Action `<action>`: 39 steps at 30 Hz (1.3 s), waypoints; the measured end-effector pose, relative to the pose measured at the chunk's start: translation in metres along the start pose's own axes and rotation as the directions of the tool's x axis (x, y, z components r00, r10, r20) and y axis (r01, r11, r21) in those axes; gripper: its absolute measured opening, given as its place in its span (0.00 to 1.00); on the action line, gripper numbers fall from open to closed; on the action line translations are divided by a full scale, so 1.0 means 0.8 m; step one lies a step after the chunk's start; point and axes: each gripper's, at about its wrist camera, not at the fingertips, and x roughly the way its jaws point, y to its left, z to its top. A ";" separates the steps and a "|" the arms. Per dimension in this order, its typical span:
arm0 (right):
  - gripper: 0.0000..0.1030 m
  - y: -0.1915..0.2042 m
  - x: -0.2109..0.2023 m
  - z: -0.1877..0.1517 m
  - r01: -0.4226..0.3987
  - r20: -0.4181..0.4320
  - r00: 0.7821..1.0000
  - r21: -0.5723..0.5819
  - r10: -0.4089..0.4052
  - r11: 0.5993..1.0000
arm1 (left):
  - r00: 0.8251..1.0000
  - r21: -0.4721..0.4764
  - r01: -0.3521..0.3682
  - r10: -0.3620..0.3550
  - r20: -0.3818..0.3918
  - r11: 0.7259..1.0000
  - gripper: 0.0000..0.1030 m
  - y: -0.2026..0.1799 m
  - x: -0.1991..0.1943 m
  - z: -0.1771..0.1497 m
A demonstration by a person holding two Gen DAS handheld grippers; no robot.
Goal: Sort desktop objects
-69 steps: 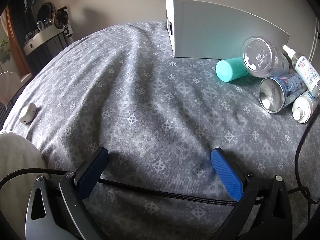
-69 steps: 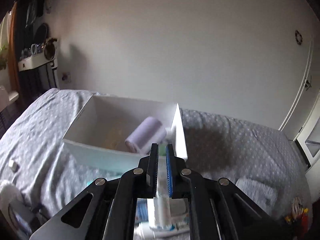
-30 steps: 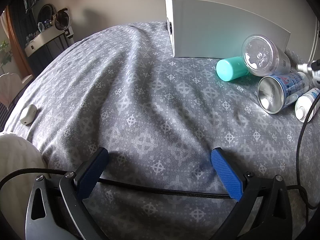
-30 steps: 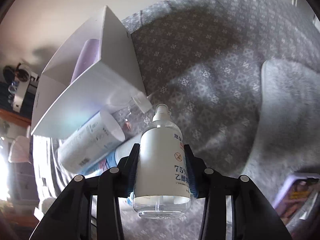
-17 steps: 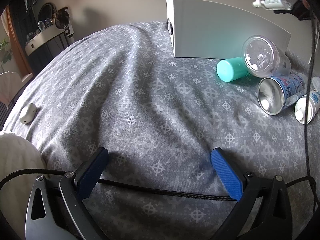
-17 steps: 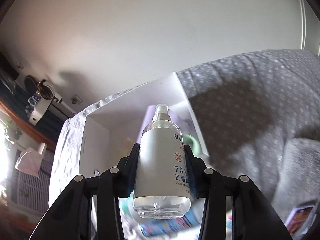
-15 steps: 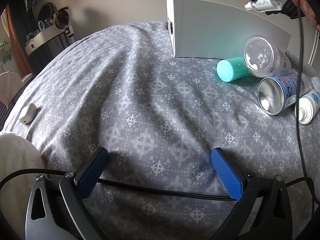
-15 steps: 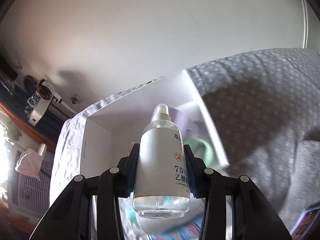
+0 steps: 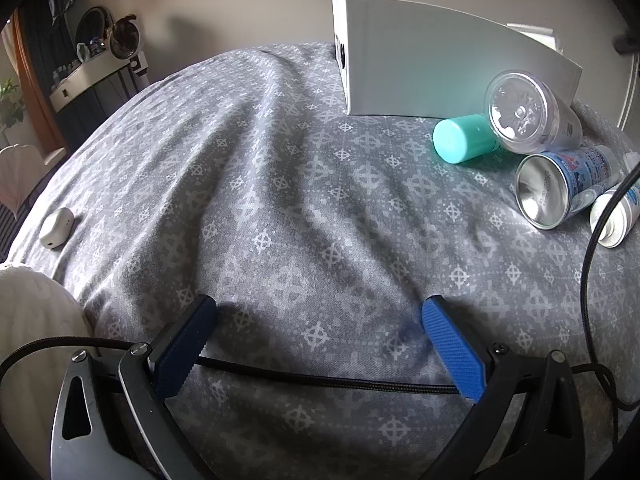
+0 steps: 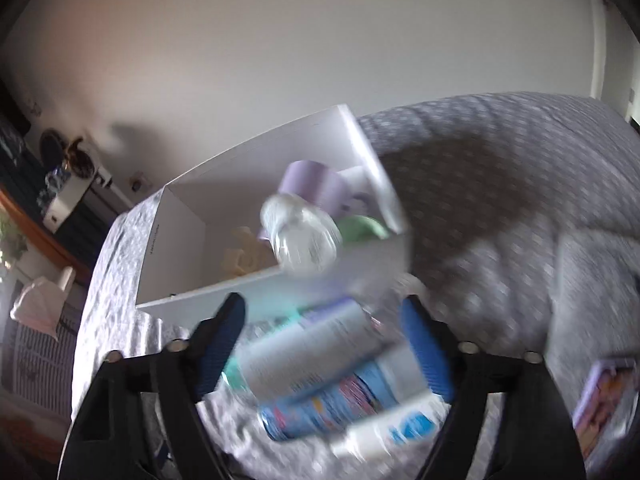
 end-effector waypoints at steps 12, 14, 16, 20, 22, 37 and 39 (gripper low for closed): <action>0.73 -0.108 0.044 -0.090 0.065 -0.199 0.980 0.328 0.002 0.942 | 1.000 0.001 -0.003 0.003 0.001 1.000 1.00 0.000 0.002 0.001; 0.70 -0.102 0.063 -0.084 0.091 -0.226 0.974 0.318 -0.018 0.944 | 1.000 0.000 -0.003 0.003 0.001 1.000 1.00 0.000 0.002 0.001; 0.68 -0.097 0.081 -0.082 0.126 -0.245 0.968 0.299 -0.051 0.946 | 1.000 0.001 -0.003 0.003 0.001 1.000 1.00 0.000 0.002 0.001; 0.68 -0.084 0.089 -0.078 0.197 -0.232 0.962 0.237 -0.141 0.951 | 1.000 0.001 -0.004 0.004 0.001 1.000 1.00 0.000 0.002 0.001; 0.68 -0.078 0.095 -0.080 0.230 -0.236 0.953 0.144 -0.192 0.962 | 1.000 0.000 -0.003 0.003 0.001 1.000 1.00 0.000 0.002 0.001; 0.43 -0.118 0.013 -0.125 -0.020 -0.244 0.963 0.361 0.115 0.932 | 1.000 0.001 -0.003 0.003 0.001 1.000 1.00 0.001 0.002 0.001; 0.43 -0.109 -0.010 -0.106 -0.069 -0.171 0.976 0.350 0.136 0.934 | 1.000 0.001 -0.003 0.003 0.001 1.000 1.00 0.001 0.002 0.001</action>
